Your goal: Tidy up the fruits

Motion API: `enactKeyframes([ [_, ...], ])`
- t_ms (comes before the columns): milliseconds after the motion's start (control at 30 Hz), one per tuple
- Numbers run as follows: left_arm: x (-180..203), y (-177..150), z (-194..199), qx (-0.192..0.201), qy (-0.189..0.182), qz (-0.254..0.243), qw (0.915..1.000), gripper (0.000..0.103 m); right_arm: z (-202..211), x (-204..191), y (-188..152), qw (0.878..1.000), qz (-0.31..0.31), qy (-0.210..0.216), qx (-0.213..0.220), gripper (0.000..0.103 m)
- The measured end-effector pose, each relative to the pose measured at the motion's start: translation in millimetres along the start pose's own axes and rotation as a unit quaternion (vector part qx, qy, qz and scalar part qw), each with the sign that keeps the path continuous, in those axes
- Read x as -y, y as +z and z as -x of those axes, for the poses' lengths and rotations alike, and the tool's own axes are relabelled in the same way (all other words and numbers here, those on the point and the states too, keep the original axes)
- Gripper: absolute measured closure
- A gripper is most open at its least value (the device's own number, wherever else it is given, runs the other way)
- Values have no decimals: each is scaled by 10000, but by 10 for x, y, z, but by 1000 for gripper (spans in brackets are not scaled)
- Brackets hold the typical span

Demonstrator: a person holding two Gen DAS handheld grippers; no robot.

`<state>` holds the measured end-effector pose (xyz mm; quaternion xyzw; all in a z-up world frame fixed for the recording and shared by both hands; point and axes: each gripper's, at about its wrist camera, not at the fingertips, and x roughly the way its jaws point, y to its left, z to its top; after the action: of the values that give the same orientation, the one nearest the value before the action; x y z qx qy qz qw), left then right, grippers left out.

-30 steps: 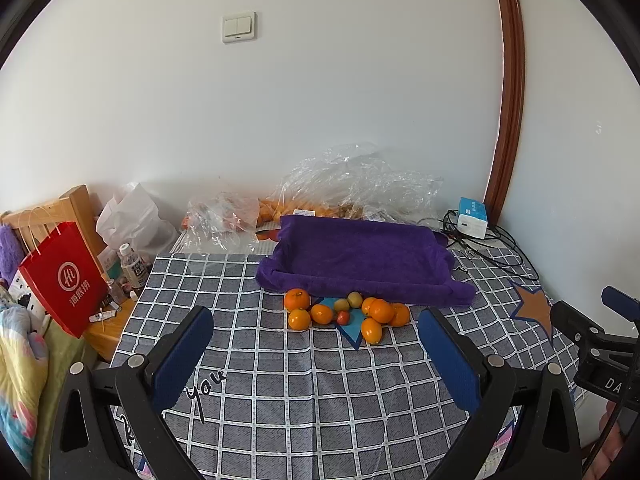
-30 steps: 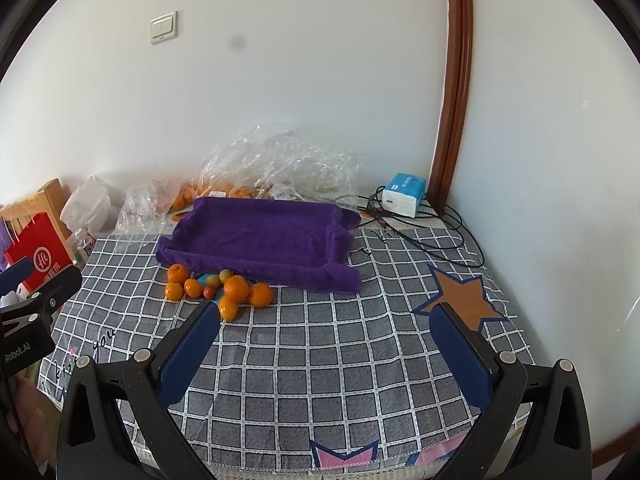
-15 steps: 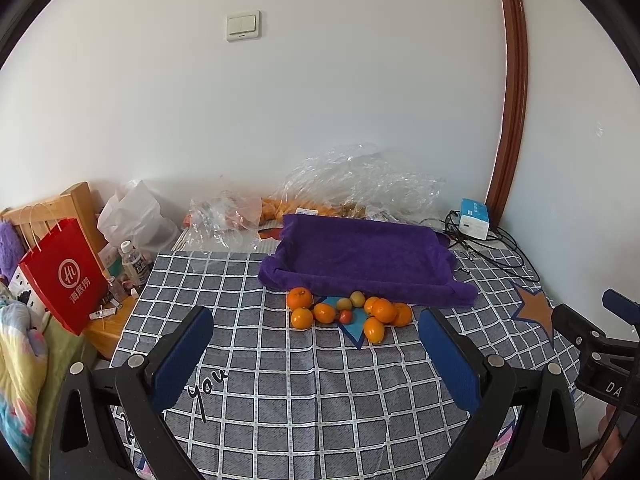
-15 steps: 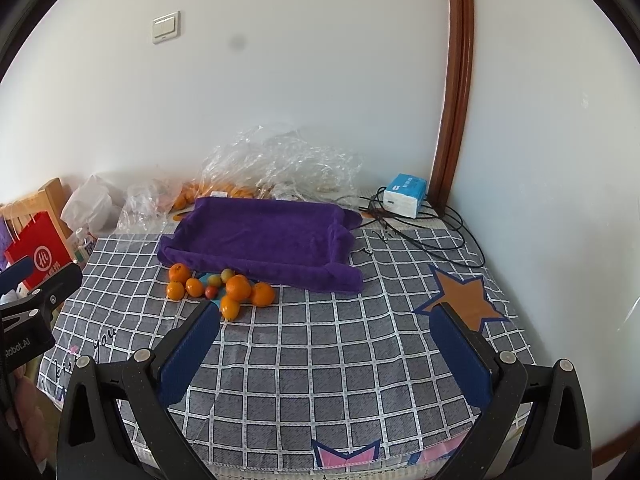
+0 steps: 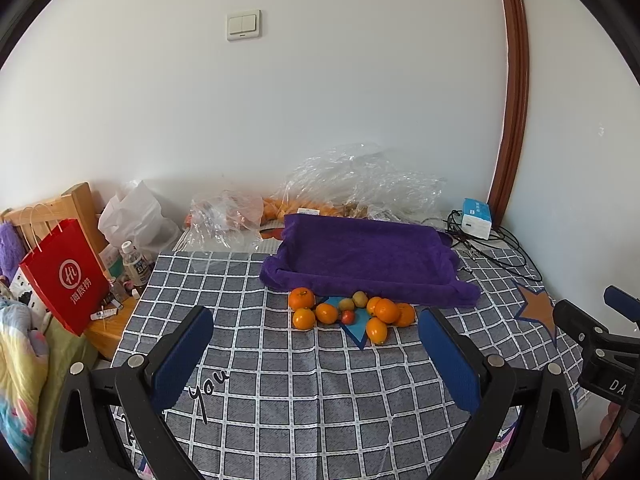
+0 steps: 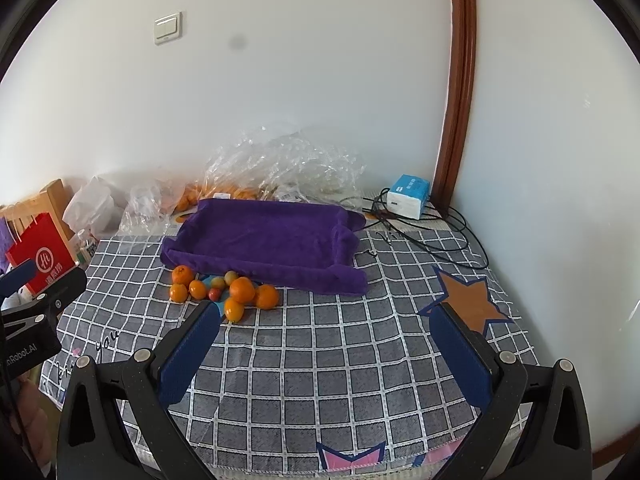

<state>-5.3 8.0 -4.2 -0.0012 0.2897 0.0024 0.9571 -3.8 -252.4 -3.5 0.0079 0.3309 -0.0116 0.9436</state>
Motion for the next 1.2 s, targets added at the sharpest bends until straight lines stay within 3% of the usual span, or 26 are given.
enactKeyframes([
  [433,-23,5,-176,76,54,39,9999,0,-156,-82,13,9999,121,78,24,0],
  [600,-145,-95,-477,-83,243,121,9996,0,-458,-76,-53,9998,149,137,-55,0],
  [733,-310,-242,-811,-330,293,304,9986,0,-849,-110,-160,9987,177,242,-415,1],
  [867,-441,-378,-1121,-524,342,371,9974,0,-1215,-175,-278,9970,244,320,-656,15],
  [1000,-531,-499,-1394,-754,226,368,9962,3,-1570,-241,-358,9948,246,467,-876,20],
  [1133,-590,-582,-1667,-1022,164,192,9944,3,-1771,-354,-347,9937,155,803,-770,24],
  [1200,-669,-617,-1790,-1161,75,280,9928,9,-1868,-447,-301,9929,126,953,-701,28],
])
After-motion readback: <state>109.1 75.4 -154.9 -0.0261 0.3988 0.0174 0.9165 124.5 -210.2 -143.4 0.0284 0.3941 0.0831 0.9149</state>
